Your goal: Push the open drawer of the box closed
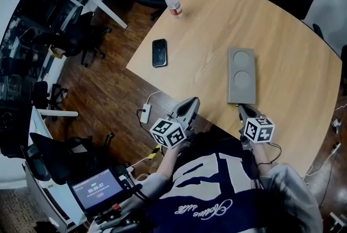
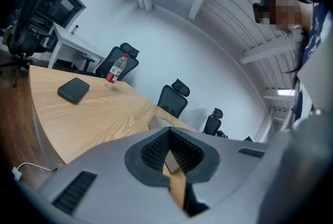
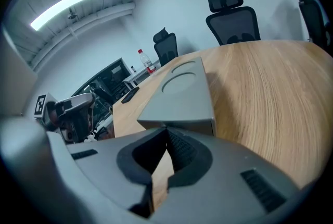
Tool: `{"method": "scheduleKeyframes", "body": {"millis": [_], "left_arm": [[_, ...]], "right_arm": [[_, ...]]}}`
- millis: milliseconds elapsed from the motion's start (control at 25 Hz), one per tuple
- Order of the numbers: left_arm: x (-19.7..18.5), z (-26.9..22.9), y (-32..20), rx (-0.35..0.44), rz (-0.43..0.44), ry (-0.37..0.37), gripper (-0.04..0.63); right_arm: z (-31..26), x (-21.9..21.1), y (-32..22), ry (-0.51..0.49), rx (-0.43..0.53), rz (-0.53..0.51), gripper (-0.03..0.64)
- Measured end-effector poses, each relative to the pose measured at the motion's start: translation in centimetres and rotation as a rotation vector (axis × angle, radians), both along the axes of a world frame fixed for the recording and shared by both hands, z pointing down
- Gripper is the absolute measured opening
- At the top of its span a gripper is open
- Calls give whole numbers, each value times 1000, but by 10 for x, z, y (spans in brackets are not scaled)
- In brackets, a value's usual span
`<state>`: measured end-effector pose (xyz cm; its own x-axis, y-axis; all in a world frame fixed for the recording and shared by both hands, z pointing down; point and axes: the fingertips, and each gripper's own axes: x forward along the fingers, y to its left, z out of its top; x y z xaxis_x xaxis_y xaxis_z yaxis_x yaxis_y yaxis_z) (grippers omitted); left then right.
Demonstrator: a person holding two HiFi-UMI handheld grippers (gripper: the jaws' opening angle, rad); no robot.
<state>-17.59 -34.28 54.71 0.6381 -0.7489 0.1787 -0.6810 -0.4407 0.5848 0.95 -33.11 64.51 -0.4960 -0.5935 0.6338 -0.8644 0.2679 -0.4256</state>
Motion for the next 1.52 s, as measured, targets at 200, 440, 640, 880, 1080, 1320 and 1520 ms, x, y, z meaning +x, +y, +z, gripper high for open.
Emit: {"method": "scheduleKeyframes", "body": {"millis": [200,440,640,880,1080,1320,1520], "left_arm": [[0,-1,2,8,12,-4,2],[-7,-5,31,18,13,-12,2],[-10,-1,83,6,44,-16,2],[14,9,116,-20,112,2,2],[34,7,135,-14,140,35,2],[51,2,150,4,145,27,2],[71,-1,172,12,124,11,2]], "right_arm": [[0,-2,-11,19,18,25,-3],[-16,-19,16,-20,57,5,-3],[-15,-24,82,-18,46,18,-3],[-9,2,129,7,19,81,-3],[-15,19,154,10,32,123,-3],[-21,39,179,0,49,140,-3],[-38,65,206,-29,95,149,-3]]}}
